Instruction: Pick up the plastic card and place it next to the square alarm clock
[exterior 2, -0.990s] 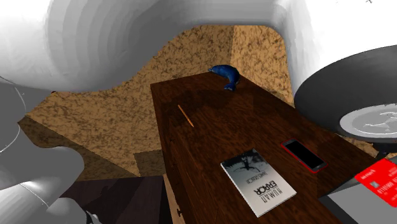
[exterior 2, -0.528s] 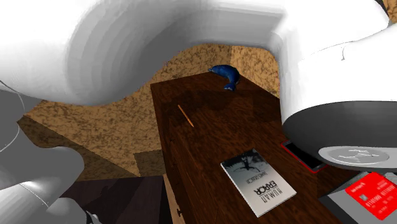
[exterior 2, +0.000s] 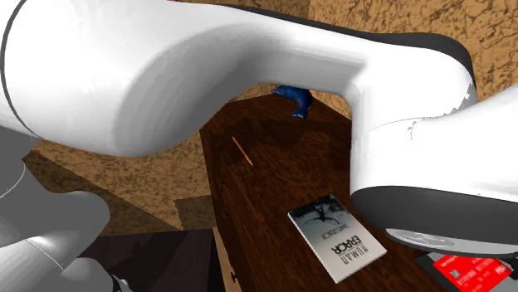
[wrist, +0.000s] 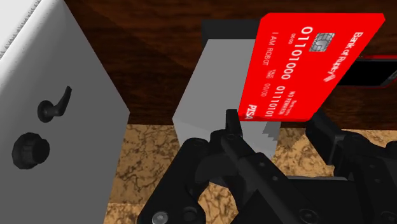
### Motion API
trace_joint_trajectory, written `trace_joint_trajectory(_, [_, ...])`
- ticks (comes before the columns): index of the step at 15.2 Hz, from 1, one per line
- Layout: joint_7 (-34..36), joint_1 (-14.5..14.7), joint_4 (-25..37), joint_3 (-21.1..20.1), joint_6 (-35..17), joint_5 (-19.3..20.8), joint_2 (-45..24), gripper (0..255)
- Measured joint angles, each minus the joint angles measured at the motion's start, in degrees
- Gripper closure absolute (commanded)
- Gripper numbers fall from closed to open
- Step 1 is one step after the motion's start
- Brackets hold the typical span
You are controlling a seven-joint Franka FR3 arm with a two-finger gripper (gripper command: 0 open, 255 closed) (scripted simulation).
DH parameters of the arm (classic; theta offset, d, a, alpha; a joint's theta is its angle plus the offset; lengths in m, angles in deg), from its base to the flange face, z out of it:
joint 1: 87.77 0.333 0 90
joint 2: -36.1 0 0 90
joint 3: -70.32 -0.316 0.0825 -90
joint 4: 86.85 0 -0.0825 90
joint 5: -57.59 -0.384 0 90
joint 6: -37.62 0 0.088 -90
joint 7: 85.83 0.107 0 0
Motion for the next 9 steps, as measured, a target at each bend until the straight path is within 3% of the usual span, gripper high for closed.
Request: trace_joint_trajectory(9, [-2.7, 0.0, -4.5, -0.4, -5.7, -1.6, -1.6, 255])
